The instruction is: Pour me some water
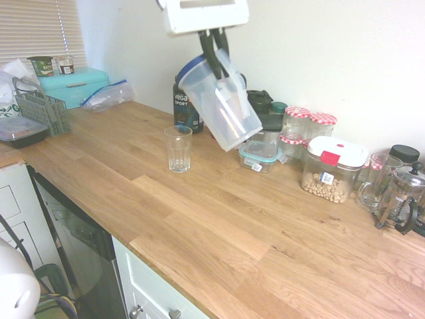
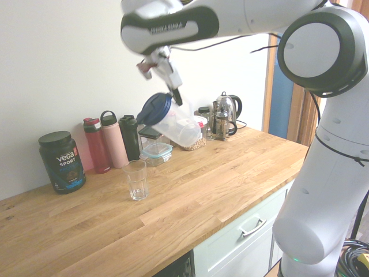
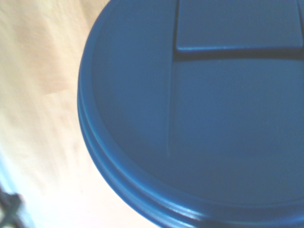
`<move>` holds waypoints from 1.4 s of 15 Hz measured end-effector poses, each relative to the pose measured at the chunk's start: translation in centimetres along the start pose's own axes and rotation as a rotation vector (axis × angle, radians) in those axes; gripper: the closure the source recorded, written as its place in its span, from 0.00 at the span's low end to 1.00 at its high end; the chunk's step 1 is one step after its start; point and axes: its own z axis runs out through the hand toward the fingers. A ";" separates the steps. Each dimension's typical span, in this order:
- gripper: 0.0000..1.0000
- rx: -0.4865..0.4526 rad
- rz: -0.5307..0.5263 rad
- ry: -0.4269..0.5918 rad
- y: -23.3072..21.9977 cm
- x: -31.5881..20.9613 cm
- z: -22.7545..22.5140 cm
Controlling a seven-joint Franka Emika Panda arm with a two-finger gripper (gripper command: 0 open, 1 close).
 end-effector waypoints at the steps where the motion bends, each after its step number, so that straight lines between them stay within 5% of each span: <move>1: 1.00 0.045 0.052 -0.001 2.4 -1.1 0.5; 5: 1.00 0.215 0.255 -0.077 7.7 -5.4 4.6; 9: 1.00 0.298 0.490 -0.099 6.9 -11.7 6.0; 15: 1.00 0.331 0.841 -0.055 4.5 -11.0 16.1; 21: 1.00 0.306 1.190 0.062 6.7 -10.7 21.9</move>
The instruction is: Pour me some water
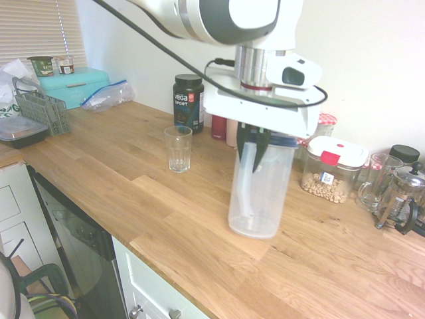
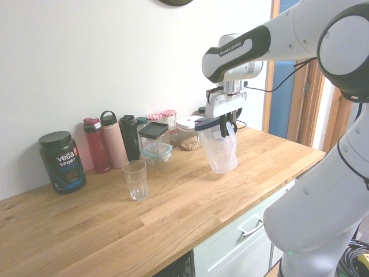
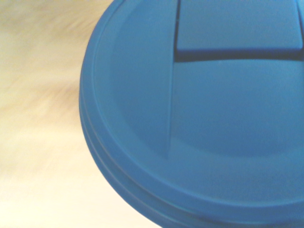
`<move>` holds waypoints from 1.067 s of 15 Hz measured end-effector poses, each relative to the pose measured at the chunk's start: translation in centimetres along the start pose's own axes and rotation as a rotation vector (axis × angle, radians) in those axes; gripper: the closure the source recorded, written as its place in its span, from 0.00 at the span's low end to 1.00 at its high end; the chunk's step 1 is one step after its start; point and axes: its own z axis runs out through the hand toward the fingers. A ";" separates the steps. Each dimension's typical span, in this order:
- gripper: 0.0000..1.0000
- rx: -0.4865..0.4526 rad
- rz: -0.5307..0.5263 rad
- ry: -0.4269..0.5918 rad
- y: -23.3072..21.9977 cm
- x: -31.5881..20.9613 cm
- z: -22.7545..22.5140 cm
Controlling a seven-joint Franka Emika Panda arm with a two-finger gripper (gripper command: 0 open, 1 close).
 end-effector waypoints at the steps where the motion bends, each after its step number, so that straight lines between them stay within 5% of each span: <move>1: 1.00 0.010 0.055 0.026 -0.1 0.5 0.5; 7: 1.00 0.064 0.375 0.135 -0.3 2.3 2.4; 16: 1.00 0.083 0.406 0.148 -0.3 2.2 3.5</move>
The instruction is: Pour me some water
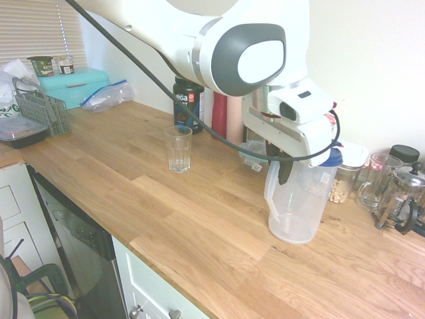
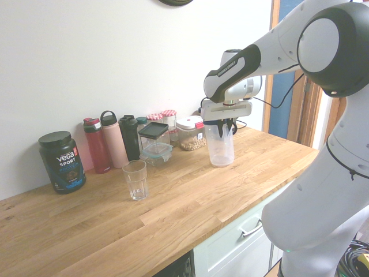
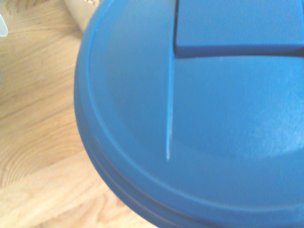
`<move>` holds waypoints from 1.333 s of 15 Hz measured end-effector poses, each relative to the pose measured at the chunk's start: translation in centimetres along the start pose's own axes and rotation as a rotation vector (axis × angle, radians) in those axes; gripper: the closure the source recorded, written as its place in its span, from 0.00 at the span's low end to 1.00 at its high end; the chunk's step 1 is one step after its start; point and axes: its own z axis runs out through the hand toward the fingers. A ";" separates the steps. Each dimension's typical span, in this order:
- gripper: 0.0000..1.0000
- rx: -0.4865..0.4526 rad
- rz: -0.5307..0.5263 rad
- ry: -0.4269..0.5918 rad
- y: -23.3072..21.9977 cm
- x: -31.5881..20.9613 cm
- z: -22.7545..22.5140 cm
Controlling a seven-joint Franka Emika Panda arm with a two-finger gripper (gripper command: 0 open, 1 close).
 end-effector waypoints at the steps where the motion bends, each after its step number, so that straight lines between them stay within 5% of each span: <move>1: 1.00 0.005 0.004 -0.001 -0.1 0.0 0.3; 5: 1.00 0.020 0.013 -0.008 -0.6 -0.1 1.3; 6: 0.00 0.024 0.013 -0.006 -0.7 -0.2 1.5; 13: 0.00 0.002 0.013 -0.026 -1.0 -0.1 1.7; 20: 0.00 -0.160 -0.059 -0.078 -1.1 0.0 2.8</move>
